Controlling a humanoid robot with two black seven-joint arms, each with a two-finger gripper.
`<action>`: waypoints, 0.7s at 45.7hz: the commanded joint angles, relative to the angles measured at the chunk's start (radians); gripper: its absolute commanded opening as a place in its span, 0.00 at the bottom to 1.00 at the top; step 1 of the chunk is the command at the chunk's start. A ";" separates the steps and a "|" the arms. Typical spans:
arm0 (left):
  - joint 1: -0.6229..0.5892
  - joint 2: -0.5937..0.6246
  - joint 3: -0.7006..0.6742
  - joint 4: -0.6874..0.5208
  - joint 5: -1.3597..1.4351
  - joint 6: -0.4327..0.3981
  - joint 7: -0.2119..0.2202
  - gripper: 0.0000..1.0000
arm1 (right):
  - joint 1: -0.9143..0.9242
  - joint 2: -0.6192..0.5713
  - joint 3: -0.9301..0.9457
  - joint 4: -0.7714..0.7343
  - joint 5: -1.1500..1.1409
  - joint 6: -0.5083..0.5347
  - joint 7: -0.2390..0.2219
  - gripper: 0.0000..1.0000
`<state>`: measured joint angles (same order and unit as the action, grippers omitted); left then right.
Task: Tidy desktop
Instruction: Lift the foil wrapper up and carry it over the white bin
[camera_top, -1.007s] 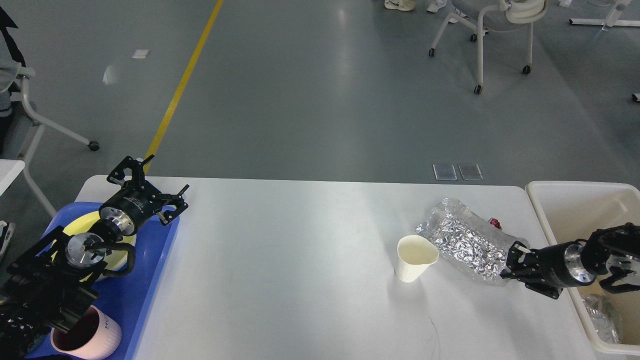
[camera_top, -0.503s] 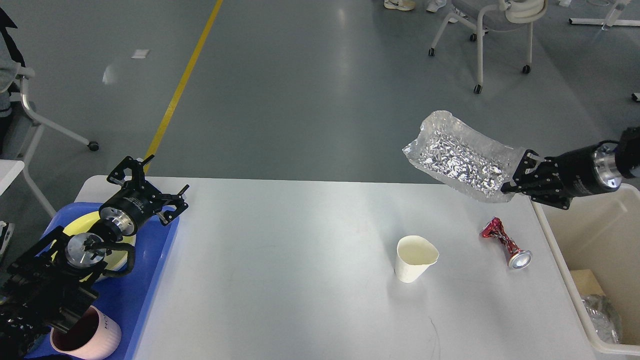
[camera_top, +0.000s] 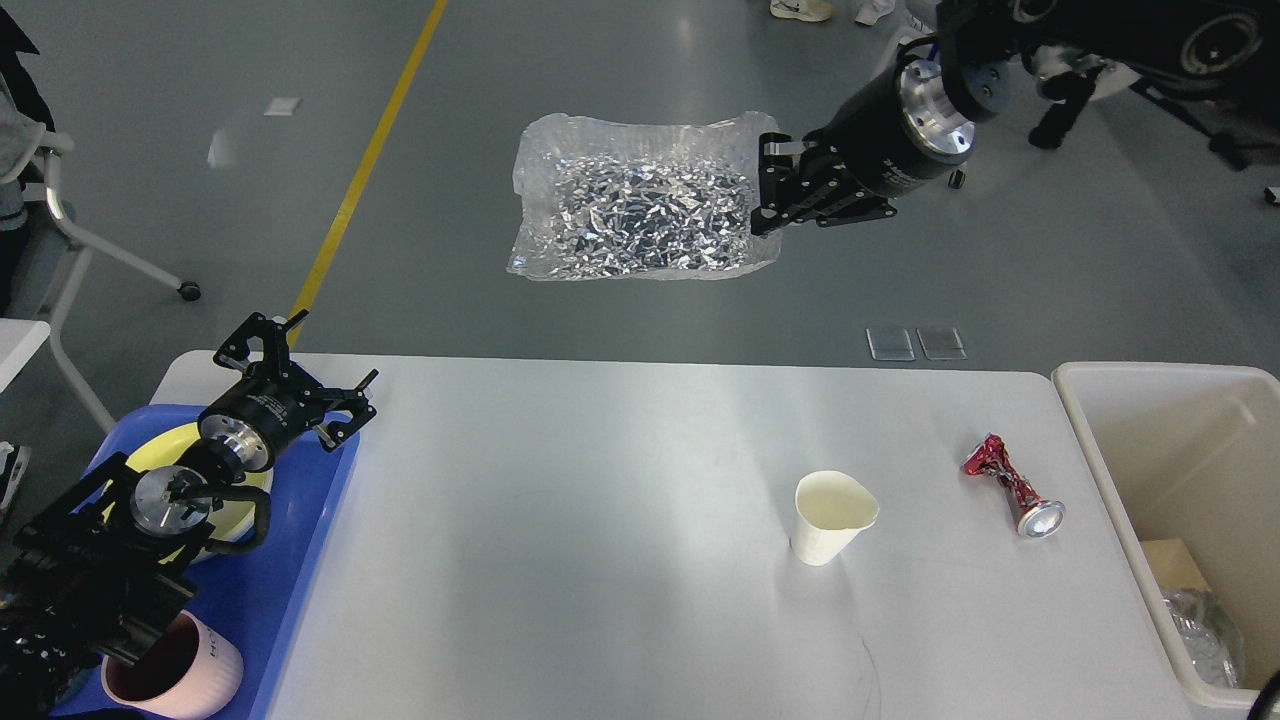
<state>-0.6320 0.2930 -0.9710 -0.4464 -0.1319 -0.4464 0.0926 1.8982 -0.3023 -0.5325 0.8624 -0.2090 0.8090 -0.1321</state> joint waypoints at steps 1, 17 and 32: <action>0.000 0.000 0.000 0.000 0.000 0.000 -0.001 1.00 | 0.051 0.057 -0.017 0.049 0.016 -0.007 0.000 0.00; 0.000 0.000 0.000 0.000 0.000 0.000 -0.001 1.00 | -0.234 -0.101 -0.133 -0.120 0.005 -0.109 0.002 0.00; 0.000 0.000 0.000 0.000 0.000 0.000 -0.001 1.00 | -0.582 -0.360 -0.087 -0.434 0.020 -0.272 0.012 0.00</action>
<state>-0.6320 0.2930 -0.9710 -0.4464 -0.1319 -0.4464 0.0918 1.4429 -0.5753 -0.6490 0.4984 -0.1908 0.6348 -0.1199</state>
